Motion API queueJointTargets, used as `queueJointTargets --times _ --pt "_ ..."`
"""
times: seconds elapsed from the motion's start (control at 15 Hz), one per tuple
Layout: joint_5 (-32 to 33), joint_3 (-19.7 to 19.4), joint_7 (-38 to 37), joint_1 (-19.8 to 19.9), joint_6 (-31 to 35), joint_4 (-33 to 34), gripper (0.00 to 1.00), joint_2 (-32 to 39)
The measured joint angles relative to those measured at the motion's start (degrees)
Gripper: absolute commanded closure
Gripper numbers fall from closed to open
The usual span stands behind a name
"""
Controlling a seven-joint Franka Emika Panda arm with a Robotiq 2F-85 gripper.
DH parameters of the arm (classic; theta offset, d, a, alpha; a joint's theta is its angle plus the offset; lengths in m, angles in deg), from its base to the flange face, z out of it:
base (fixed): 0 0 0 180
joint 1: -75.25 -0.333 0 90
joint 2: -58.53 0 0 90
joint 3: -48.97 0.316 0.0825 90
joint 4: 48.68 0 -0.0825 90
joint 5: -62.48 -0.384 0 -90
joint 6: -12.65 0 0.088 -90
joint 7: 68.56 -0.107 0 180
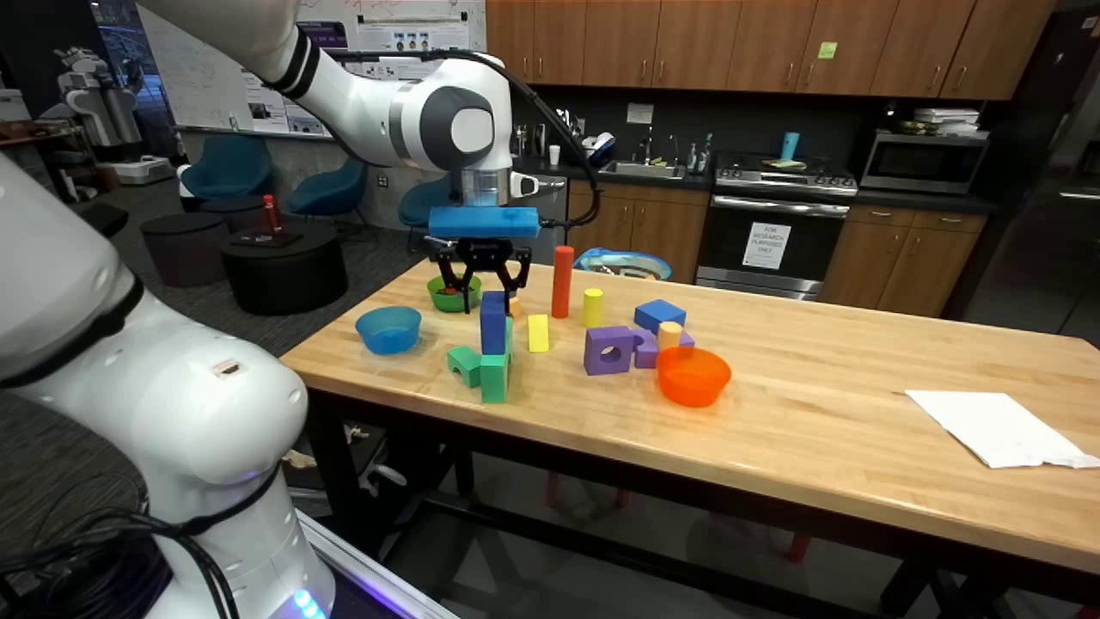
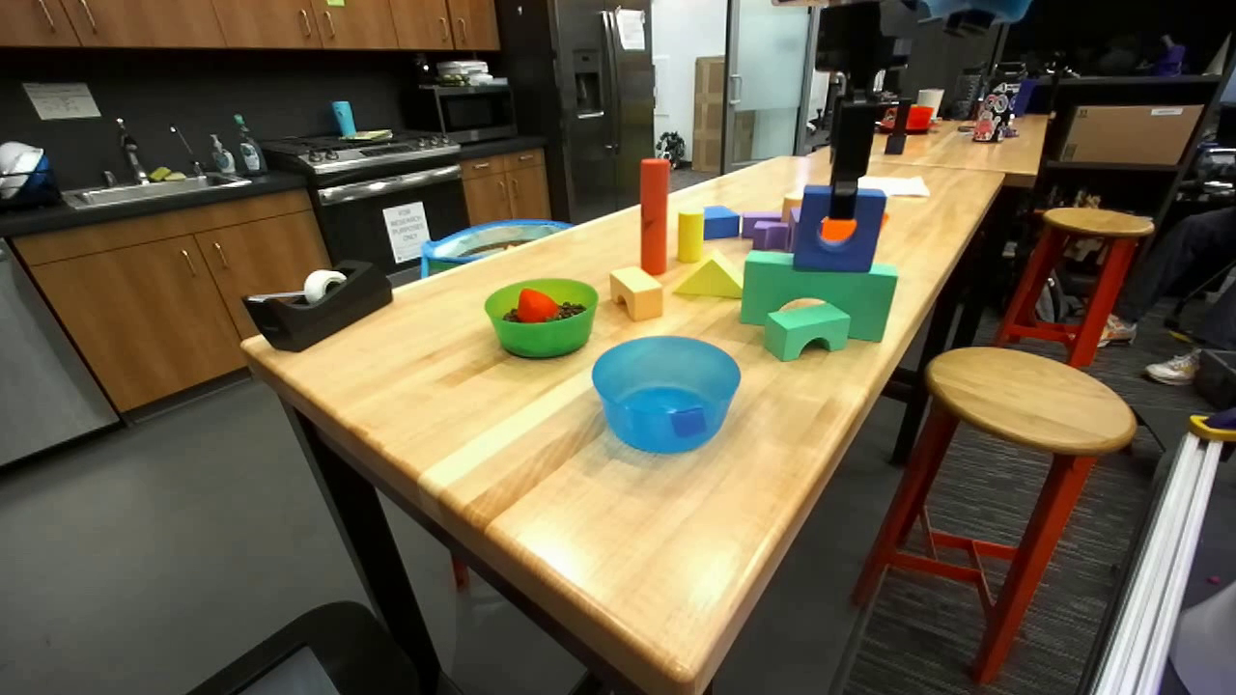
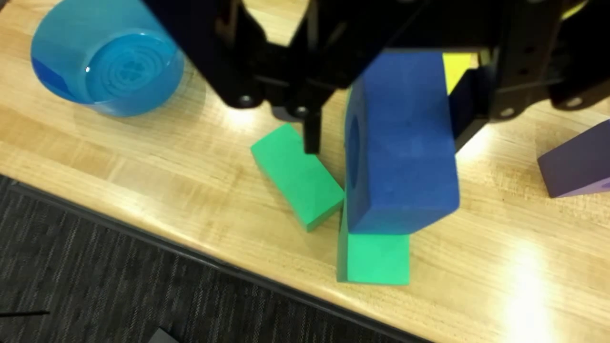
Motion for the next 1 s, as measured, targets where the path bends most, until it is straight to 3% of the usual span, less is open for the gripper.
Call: queueJointTargets --times 0.13,1.0 --pt "0.0 0.07 0.0 0.0 0.02 0.0 0.0 0.0" --pt "0.05 0.75 0.12 0.0 1.31 0.0 0.0 -3.02"
